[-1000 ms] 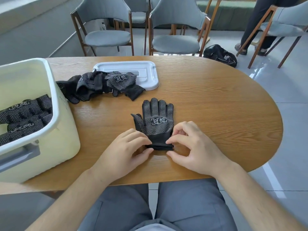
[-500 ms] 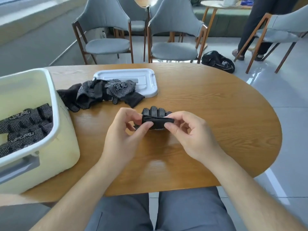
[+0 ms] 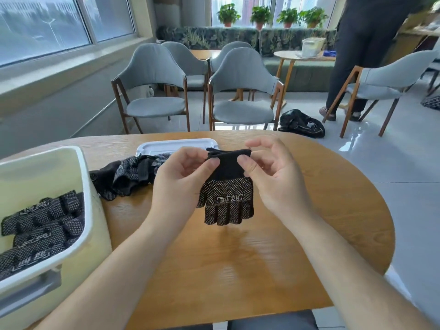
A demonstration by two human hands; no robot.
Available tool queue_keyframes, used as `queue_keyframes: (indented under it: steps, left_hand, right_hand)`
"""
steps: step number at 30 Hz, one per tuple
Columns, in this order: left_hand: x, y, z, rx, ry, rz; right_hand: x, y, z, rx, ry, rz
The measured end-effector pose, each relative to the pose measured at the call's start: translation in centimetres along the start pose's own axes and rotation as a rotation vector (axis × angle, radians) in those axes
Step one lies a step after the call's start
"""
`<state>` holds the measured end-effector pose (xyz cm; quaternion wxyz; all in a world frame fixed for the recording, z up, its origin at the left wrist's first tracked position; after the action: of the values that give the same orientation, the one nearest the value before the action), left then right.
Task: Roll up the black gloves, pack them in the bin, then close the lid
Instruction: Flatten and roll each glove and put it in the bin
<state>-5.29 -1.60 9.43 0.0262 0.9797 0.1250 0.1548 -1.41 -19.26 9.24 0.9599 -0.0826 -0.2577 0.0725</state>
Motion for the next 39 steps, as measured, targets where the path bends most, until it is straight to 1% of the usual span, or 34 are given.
queue_keyframes:
  steps: [5, 12, 17, 20, 22, 26, 28, 30, 34, 39]
  left_hand:
    - [0.2, 0.5, -0.5, -0.053, -0.029, -0.013]
    - [0.2, 0.6, -1.2, -0.087, -0.018, -0.02]
    - [0.0, 0.5, -1.6, -0.128, -0.029, -0.005]
    - [0.0, 0.4, -1.6, -0.126, -0.04, 0.009]
    - [0.0, 0.3, -1.7, -0.1, -0.049, 0.008]
    - [0.5, 0.2, -1.9, 0.053, -0.017, -0.007]
    - [0.6, 0.4, -2.2, 0.074, -0.001, -0.025]
    - [0.6, 0.5, -2.6, 0.047, -0.003, -0.04]
    - [0.7, 0.4, -2.8, -0.026, -0.015, -0.026]
    - [0.8, 0.0, -2.5, -0.075, -0.049, -0.009]
  right_hand:
    - [0.2, 0.2, -0.3, -0.009, 0.029, -0.033]
    - [0.2, 0.0, 0.2, 0.025, 0.006, -0.065]
    - [0.2, -0.2, 0.2, 0.052, 0.046, -0.08]
    - [0.5, -0.5, 0.3, 0.029, 0.035, -0.084]
    - [0.7, -0.7, 0.5, 0.023, 0.025, -0.079]
    - [1.3, -0.8, 1.4, 0.015, 0.003, -0.054]
    - [1.4, -0.9, 1.8, 0.02, -0.002, -0.048]
    - [1.4, -0.9, 1.9, 0.036, -0.003, -0.037]
    - [1.2, -0.9, 1.5, 0.152, 0.028, -0.003]
    - [1.3, -0.9, 1.0, 0.109, 0.039, -0.011]
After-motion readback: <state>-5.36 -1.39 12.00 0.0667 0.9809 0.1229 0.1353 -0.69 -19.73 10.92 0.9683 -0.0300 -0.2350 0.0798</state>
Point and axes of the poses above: each hand's wrist, its own x-axis towards the middle knuckle, its own y-axis out of the palm, z = x × y, the point moved 1 cm from there along x, towards the middle knuckle, and after that the axes turned 1 degree about z, right-handed, at the moved point
